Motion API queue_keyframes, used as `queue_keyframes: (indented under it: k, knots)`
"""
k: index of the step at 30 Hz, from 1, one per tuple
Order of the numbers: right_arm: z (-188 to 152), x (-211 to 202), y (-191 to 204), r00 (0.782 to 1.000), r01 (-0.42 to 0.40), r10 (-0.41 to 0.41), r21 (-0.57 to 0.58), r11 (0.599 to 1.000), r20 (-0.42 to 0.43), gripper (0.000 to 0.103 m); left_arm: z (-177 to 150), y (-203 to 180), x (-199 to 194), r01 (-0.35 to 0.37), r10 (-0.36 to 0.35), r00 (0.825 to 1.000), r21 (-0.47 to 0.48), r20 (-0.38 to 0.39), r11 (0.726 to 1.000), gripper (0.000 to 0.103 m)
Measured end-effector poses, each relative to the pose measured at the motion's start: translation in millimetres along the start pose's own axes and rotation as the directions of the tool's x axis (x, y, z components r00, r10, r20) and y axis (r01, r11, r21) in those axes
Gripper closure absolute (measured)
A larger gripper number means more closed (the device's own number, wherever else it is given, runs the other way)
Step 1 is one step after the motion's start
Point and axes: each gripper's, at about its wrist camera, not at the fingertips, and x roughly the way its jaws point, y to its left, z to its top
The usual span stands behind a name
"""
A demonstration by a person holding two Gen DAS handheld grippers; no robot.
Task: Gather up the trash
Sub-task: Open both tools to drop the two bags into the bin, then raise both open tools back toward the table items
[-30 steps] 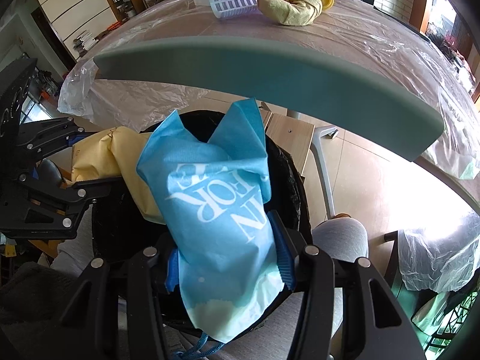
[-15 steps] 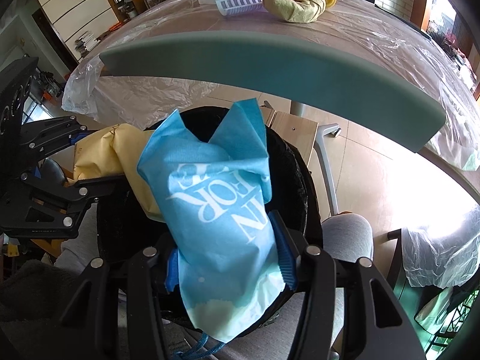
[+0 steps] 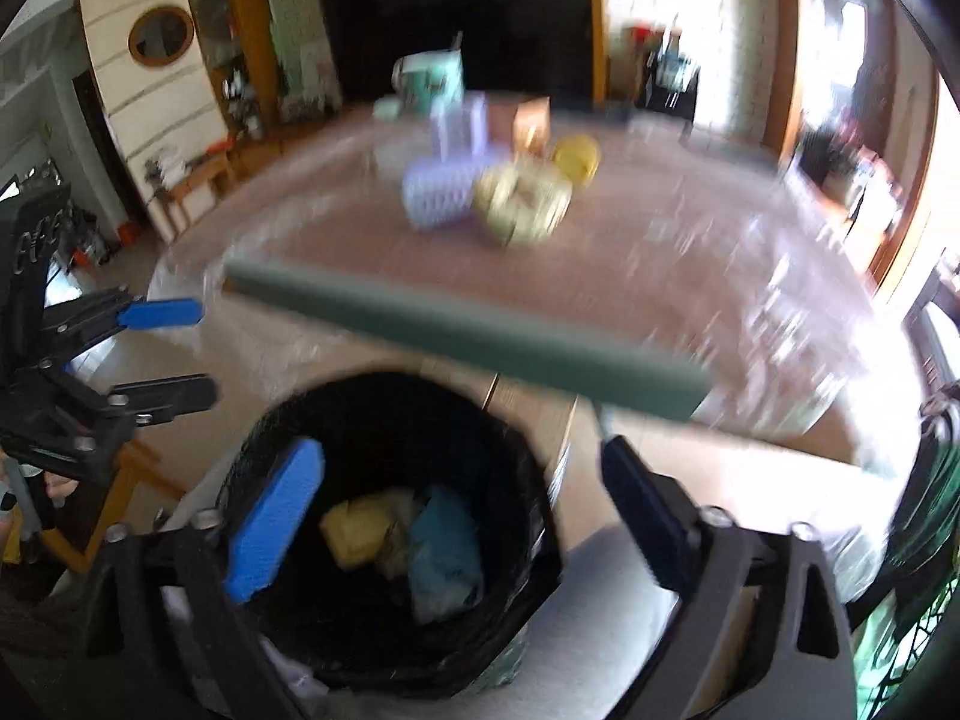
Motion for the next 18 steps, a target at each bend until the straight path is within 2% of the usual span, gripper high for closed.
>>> queue_keyframes:
  k: [1, 4, 7, 9, 11, 14, 18]
  knots:
    - [7.5, -1.9, -1.6, 0.999, 0.025, -0.024, -0.015, 1.000, 0.022, 0.004, 6.4, 1.5, -6.3, -0.003, 0.003, 0.999, 0.000, 0.032, 1.000, 0.002]
    - [25.7, 5.4, -7.1, 0.995, 0.090, -0.088, -0.048, 0.995, 0.042, 0.004, 32.1, 10.0, -15.3, -0.058, 0.055, 0.994, 0.020, 0.099, 0.998, 0.002]
    - [44.6, 22.0, -10.9, 0.991, 0.131, -0.129, -0.087, 0.988, 0.032, 0.004, 56.2, 25.2, -3.0, -0.156, 0.154, 0.984, 0.020, 0.091, 0.988, 0.002]
    - [57.7, 37.9, -15.6, 0.990, 0.144, -0.144, -0.109, 0.984, 0.013, 0.004, 69.1, 37.5, 11.8, -0.172, 0.171, 0.984, 0.008, 0.057, 0.985, 0.002]
    - [65.6, 49.4, -18.7, 0.990, 0.138, -0.141, -0.120, 0.983, -0.010, 0.004, 78.8, 49.7, 26.5, -0.172, 0.172, 0.985, -0.016, 0.031, 0.985, 0.002]
    - [76.0, 63.4, -17.9, 0.994, 0.103, -0.107, -0.138, 0.985, -0.027, 0.005, 85.7, 63.1, 45.9, -0.107, 0.107, 0.994, -0.043, -0.001, 0.993, 0.002]
    - [90.3, 81.2, -19.5, 0.997, 0.050, -0.059, -0.140, 0.989, -0.058, 0.007, 94.4, 63.9, 64.4, -0.077, 0.076, 0.997, -0.021, -0.028, 0.997, 0.002]
